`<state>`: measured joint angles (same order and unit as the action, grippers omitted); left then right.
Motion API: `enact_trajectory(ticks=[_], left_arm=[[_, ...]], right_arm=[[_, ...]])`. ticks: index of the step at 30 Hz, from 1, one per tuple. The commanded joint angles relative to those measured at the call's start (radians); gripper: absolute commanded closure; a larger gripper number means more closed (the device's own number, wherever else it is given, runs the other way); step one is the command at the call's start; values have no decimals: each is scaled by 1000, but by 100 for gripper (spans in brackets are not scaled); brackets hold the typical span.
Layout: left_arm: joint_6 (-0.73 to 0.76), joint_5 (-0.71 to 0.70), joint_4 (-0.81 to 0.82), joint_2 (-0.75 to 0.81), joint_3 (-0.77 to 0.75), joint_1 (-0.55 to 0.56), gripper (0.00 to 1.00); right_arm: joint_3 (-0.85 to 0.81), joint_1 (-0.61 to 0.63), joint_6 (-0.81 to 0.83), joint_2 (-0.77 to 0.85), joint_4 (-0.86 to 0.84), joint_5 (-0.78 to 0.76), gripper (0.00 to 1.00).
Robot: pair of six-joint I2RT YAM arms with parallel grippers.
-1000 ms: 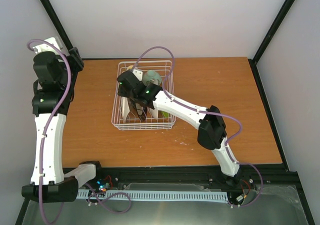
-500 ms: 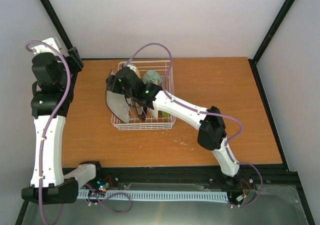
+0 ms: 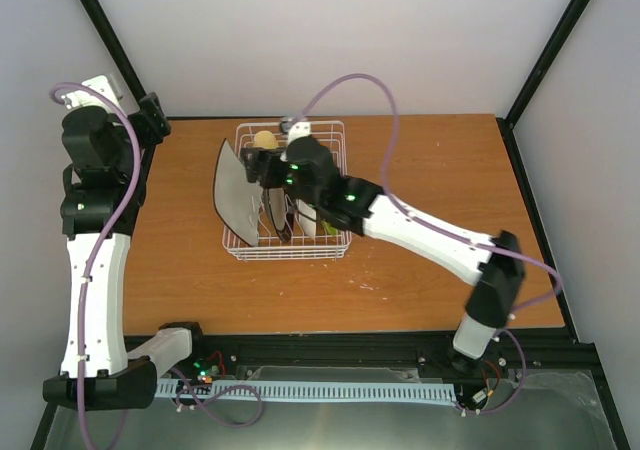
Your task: Load the mixed dishes into the dish rack
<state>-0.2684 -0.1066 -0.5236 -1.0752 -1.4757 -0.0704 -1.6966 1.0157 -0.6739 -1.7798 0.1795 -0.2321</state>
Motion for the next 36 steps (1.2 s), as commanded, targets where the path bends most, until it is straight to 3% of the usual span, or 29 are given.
enact_trajectory(ticks=[1,7,10,17,24,36], left_arm=[[10,33,33,22,0,-7,18],[-31,142,120,18,77,-8,12],[-63,211,179,8,119,-8,1],[-163,377,353,-38,237,-8,0],[-202,497,442,-119,278,-8,0],[-189,515,477,-177,324,-8,0]], right_arm=[[189,-28,267,254,-141,-133,13],[537,-29,595,597,-220,-228,12],[665,-31,656,739,-198,-345,11],[952,-32,781,1005,-297,-515,11],[1089,-40,845,1133,-356,-628,10],[1140,-71,813,1165,-383,-651,10]])
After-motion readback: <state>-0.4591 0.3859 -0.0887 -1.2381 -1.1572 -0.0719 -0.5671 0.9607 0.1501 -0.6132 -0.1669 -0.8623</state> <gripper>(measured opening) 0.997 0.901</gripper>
